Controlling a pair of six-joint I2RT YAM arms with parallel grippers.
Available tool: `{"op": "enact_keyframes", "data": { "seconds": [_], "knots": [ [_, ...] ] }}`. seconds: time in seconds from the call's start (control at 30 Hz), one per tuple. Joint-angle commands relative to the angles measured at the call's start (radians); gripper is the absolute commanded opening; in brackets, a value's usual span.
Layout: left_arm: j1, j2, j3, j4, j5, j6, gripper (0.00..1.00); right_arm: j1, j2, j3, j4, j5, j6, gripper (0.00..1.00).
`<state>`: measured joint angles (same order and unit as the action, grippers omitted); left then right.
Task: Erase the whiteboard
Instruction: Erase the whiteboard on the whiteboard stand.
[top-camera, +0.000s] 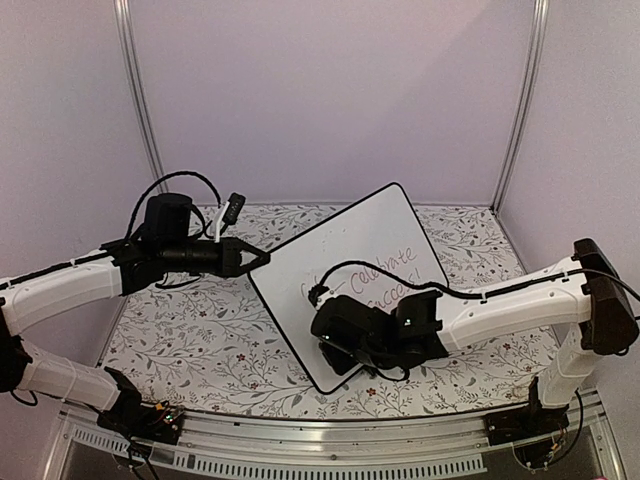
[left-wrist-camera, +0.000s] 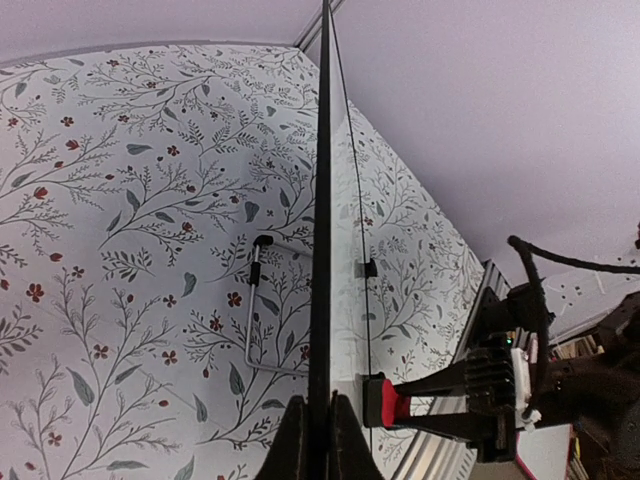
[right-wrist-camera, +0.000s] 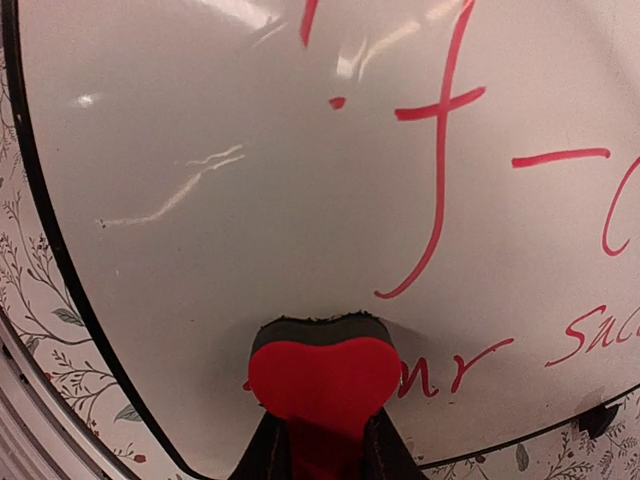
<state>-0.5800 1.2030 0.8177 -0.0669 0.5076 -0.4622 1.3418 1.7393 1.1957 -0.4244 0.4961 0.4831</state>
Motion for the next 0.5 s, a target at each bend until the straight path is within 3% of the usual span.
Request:
{"op": "enact_keyframes", "data": {
  "seconds": [0.0, 0.47],
  "knots": [
    [-0.006, 0.001, -0.017, 0.017, 0.010, 0.063, 0.00, 0.007, 0.002, -0.026, -0.040, -0.018, 0.022, 0.17],
    [-0.007, 0.010, -0.016, 0.021, 0.023, 0.063, 0.00, -0.052, 0.011, 0.065, -0.012, 0.034, -0.048, 0.18]
  ]
}}
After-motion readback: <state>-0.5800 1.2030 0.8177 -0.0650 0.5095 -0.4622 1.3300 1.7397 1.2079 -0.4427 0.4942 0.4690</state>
